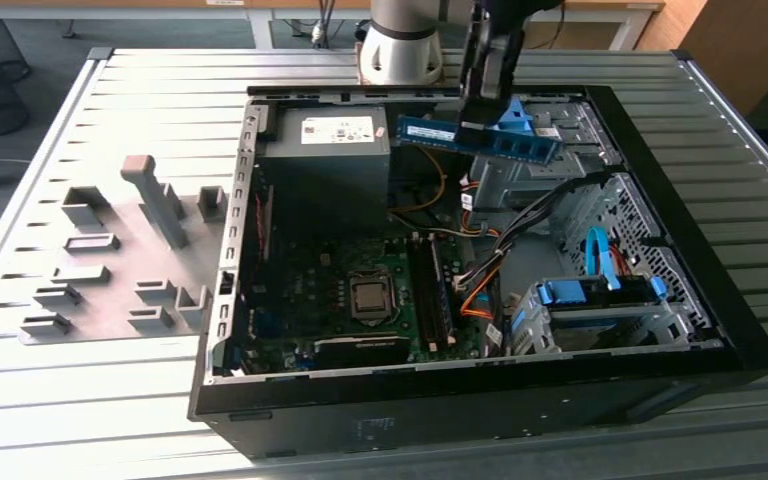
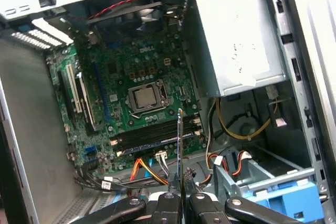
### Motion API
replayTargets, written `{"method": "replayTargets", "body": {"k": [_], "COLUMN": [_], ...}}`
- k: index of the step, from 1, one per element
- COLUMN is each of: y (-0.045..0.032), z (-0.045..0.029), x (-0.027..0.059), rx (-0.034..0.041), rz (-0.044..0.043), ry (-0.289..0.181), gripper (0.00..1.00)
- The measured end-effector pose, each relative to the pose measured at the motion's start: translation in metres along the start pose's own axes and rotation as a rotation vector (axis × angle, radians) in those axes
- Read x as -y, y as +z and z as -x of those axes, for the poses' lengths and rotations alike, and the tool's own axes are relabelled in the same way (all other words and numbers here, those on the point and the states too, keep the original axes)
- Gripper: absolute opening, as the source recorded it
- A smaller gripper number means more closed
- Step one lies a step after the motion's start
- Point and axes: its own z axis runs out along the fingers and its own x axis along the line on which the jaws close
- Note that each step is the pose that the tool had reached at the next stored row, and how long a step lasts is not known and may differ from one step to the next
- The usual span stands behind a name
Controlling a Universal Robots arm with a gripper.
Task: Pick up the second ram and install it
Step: 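Insert the second ram into the second slot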
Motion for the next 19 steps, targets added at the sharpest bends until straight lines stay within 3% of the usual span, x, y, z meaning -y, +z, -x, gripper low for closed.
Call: {"method": "replayTargets", "body": {"k": [9, 19], "y": [0.0008, 0.0009], "z": [0.0000, 0.0000], "x": [0.0000, 0.0000], "rx": [0.0004, 0.0006], "rz": [-0.0027, -0.0029], "ry": [0.132, 0.144], "gripper": [0.14, 0.14]}}
